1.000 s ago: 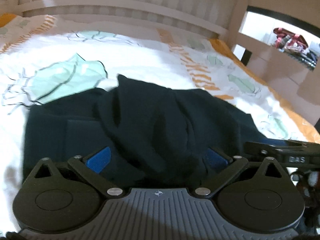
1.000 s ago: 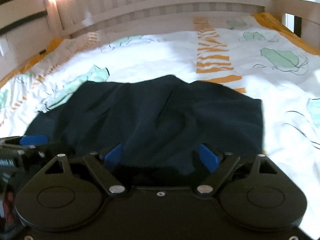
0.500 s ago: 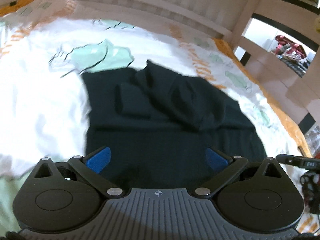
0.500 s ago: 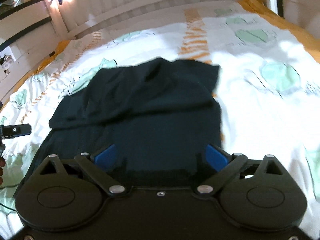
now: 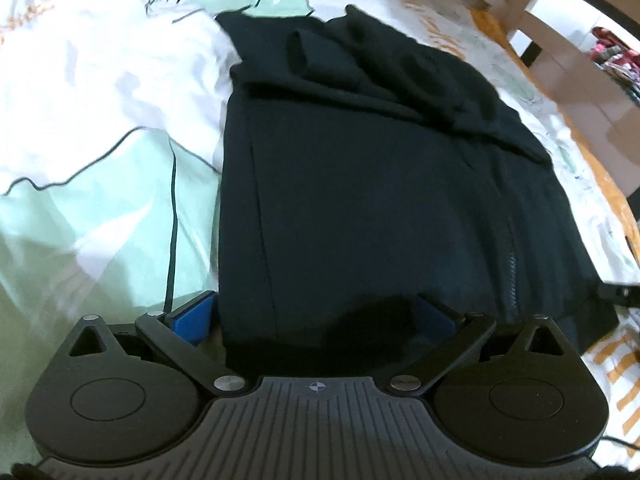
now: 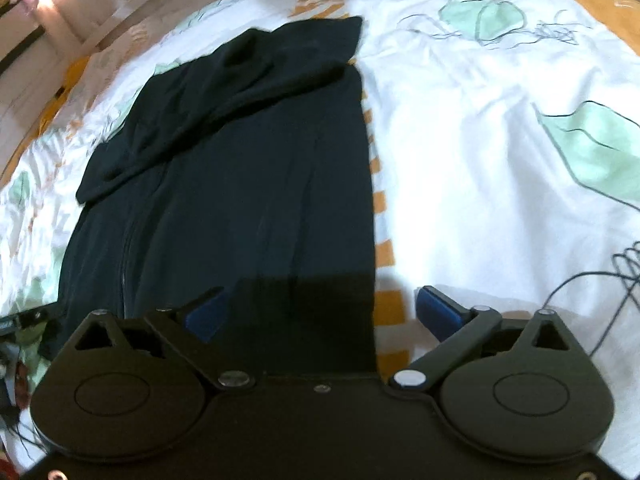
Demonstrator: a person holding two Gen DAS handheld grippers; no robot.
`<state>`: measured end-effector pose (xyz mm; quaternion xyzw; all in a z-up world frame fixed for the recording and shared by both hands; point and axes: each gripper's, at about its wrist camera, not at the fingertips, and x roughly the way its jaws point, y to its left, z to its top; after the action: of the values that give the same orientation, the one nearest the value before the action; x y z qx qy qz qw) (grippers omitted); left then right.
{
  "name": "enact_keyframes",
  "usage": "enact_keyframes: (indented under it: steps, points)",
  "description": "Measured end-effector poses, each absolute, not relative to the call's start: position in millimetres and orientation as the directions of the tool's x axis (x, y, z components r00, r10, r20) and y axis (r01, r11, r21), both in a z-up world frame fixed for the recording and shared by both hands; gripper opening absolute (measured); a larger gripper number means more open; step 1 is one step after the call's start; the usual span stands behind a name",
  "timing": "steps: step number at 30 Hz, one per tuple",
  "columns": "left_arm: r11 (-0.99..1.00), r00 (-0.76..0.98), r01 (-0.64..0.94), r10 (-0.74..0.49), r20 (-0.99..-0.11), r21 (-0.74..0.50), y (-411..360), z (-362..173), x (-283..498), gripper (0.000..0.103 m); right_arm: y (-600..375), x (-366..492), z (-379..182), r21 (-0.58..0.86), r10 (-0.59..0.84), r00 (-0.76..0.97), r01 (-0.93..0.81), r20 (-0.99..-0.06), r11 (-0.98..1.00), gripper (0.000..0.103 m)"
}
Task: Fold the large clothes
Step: 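Move both tools to the hem end of the folded hoodie, then grasp the hoodie hem with both tools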
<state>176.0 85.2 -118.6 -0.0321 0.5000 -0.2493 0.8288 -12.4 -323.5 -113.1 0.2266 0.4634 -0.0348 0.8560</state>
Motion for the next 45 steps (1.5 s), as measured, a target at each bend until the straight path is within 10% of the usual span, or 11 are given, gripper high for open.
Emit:
enact_keyframes:
  steps: [30, 33, 38, 45]
  points:
    - [0.852, 0.315, 0.396, -0.475, -0.821, -0.341, 83.1, -116.0, 136.4, 0.101, -317.4, -21.7, -123.1, 0.515, 0.371, 0.528, 0.154, -0.764, 0.843, 0.103]
    - [0.862, 0.334, 0.376, -0.468, -0.818, -0.339, 85.2, -114.7, 137.4, 0.085, -317.7, -22.6, -122.1, 0.520, 0.377, 0.530, 0.146, -0.760, 0.842, 0.102]
    - [0.856, 0.354, 0.338, -0.501, -0.790, -0.391, 97.3, -111.1, 137.2, 0.033, -327.0, -29.2, -123.1, 0.515, 0.333, 0.538, 0.230, -0.774, 0.826, 0.037]
    - [0.827, 0.425, 0.348, -0.559, -0.712, -0.442, 103.3, -92.0, 129.4, 0.022, -336.2, -42.9, -107.3, 0.588, 0.350, 0.641, 0.199, -0.683, 0.784, 0.018]
